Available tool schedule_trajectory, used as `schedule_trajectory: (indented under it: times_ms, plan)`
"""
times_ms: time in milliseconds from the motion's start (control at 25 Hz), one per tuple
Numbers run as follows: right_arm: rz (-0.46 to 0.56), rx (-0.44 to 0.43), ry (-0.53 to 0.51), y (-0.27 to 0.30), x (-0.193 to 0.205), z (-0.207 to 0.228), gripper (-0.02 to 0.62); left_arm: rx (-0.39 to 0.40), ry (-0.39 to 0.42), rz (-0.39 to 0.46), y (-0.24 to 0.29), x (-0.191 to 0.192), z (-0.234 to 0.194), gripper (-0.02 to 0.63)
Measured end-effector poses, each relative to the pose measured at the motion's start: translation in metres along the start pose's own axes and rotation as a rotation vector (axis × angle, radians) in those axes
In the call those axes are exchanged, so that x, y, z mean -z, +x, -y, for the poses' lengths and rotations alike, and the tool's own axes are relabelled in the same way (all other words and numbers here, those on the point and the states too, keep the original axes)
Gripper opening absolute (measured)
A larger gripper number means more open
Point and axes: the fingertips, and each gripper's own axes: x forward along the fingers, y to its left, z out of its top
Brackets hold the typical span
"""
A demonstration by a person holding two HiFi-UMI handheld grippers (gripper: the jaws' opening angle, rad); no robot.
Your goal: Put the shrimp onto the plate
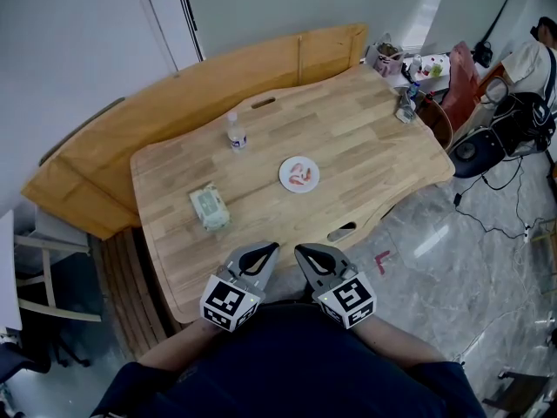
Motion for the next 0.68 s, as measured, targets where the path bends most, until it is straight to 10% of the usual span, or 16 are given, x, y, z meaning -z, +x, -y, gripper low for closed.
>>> schedule_trajectory:
  times_ms: [680]
  plan:
    - [-0.010,-0.006,0.004,-0.0025,0.0010,0.0087,0.009,-0.008,-0.009,-0.004,0.0089,0.0003,-0.0006,0.006]
